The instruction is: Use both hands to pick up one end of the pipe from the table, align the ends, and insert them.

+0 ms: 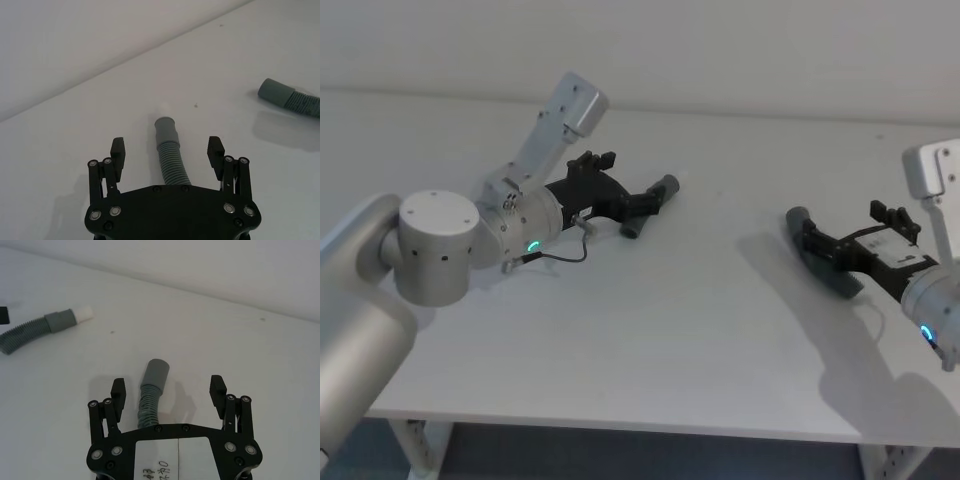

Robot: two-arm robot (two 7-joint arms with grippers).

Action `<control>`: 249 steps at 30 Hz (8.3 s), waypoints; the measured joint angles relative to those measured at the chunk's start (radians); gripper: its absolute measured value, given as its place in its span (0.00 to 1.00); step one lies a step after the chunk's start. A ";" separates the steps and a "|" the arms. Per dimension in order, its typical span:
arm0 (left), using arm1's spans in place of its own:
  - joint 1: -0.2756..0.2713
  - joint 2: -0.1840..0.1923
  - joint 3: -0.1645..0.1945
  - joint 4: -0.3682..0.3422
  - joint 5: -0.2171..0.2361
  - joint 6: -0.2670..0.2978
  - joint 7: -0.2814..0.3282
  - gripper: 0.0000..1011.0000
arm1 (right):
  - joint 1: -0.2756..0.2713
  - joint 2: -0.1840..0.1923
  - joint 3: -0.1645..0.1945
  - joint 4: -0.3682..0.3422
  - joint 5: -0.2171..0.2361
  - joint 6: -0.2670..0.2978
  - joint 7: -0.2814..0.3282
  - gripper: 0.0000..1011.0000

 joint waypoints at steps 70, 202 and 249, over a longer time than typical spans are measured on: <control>-0.156 -0.082 0.046 0.290 0.081 -0.006 -0.147 0.99 | 0.096 -0.068 -0.029 0.126 -0.051 0.164 0.048 0.99; -0.306 0.255 0.328 -0.064 0.838 -0.643 -0.141 0.29 | 0.026 0.277 0.027 0.228 -0.442 -1.140 0.180 0.27; -0.302 0.324 0.312 -0.207 0.996 -0.765 0.003 0.29 | 0.125 0.306 0.024 0.254 -0.644 -1.274 0.201 0.27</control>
